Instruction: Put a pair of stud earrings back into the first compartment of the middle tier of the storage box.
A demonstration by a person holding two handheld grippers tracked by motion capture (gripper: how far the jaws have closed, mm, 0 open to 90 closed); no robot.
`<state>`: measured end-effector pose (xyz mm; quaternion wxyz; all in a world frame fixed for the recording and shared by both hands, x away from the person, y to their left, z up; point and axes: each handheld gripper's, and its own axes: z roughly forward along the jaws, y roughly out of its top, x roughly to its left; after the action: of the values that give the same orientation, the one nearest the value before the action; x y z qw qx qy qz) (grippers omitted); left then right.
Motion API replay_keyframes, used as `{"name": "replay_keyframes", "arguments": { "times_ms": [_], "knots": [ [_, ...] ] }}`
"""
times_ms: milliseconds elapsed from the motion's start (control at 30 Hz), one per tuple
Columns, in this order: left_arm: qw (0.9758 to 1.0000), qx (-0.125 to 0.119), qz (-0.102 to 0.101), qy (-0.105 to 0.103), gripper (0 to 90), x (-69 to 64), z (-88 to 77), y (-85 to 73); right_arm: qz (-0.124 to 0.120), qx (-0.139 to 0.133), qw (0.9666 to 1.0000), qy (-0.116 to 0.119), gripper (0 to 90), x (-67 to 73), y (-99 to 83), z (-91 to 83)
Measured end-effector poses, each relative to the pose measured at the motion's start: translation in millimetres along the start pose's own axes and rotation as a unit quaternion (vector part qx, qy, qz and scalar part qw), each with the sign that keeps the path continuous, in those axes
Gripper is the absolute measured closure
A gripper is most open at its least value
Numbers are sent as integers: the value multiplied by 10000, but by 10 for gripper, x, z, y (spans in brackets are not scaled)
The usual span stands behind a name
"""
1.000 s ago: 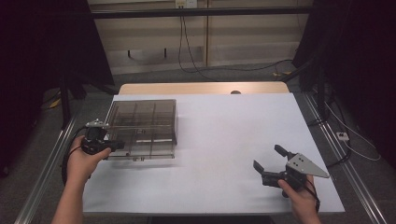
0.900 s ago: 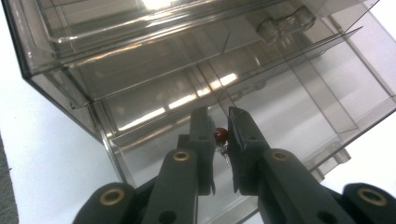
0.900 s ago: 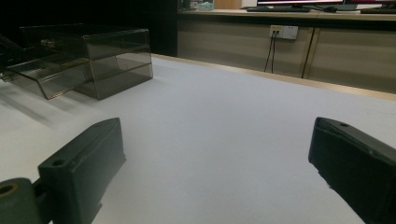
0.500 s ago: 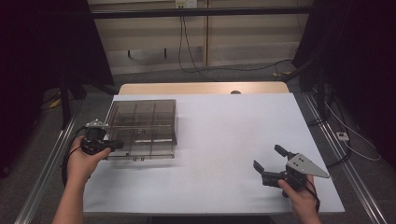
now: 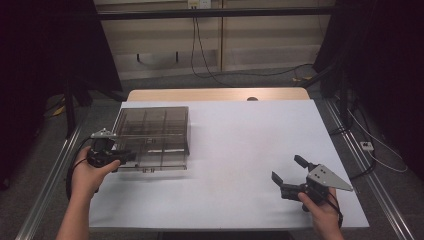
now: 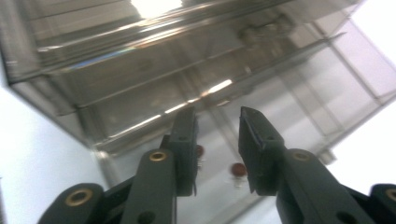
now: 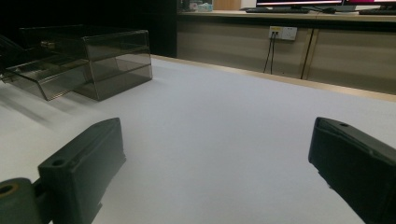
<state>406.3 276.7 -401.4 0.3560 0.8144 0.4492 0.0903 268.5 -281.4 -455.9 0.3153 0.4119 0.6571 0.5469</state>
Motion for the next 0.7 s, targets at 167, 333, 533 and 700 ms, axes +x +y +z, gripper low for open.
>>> {"name": "replay_keyframes", "arguments": {
  "times_ms": [167, 333, 533, 700],
  "knots": [
    [9996, -31, 59, -283, 623, -115, -1, 21, 3, 1, 10000, -2, 30, 3, 1, 0],
    [9985, -91, 162, -509, 566, -243, 3, 40, 31, -15, 10000, -15, 30, 3, 1, -4],
    [9970, -142, 230, -721, 505, -359, 7, 38, 17, -9, 10000, -1, 30, 3, 1, -5],
    [9953, -122, 255, -922, 451, -449, 14, 32, 23, -9, 10000, -4, 30, 1, 1, -3]
  ]
}}
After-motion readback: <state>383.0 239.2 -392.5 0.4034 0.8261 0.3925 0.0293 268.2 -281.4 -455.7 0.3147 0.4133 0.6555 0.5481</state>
